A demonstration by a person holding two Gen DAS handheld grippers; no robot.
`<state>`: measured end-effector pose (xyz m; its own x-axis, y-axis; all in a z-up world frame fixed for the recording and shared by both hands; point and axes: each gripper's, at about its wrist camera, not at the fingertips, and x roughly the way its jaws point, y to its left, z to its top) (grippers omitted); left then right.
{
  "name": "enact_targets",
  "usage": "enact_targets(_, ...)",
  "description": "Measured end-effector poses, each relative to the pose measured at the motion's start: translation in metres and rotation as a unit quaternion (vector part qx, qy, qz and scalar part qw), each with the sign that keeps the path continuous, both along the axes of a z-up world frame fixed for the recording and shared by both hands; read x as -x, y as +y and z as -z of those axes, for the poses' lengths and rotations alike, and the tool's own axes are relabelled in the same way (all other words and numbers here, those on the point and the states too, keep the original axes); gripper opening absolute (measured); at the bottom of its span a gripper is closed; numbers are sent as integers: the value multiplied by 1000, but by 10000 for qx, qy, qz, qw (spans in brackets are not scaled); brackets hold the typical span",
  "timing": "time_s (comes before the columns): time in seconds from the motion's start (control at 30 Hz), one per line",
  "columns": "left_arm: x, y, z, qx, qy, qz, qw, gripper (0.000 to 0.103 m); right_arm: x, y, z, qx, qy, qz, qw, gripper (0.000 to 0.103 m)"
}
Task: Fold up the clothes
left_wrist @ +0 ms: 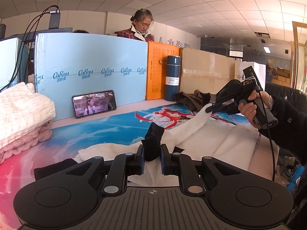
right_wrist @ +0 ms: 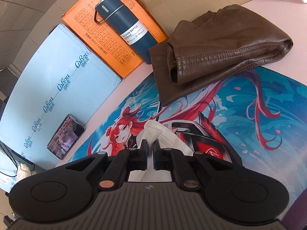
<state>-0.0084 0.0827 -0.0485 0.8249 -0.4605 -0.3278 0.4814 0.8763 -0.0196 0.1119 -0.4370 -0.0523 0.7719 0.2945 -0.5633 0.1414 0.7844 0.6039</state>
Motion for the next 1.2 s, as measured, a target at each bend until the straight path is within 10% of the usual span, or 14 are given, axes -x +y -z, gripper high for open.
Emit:
enact_targets(0.17,2,0,1,-98,-6,178,9998,28,8,3,2,302,240,4,9993,11)
enact_targets(0.23,7,3,-2,75,-23,369,9993,44,14,1,1,379,248,58,9990,46)
enact_targets(0.33,10,-3,-4,173,358,971,9945,77,26,7,-8,488,-141,-23,9987,62)
enact_targets(0.6,3,-19,-5,16,1032,2273,9684,78,51,51,-35,672,-1124,-1053,9858,72)
enact_targets(0.83,-40,-4,-18,-154,541,551,9969,85,42,136,-27,-63,-970,-2597,9608,73)
enact_targets(0.97,-73,1,4,-666,1322,-151,9889,85,30,179,-8,-606,-453,-3275,9418,72)
enact_targets(1.2,-63,14,8,-579,1451,-144,9876,85,59,192,0,213,-441,-3944,9176,71)
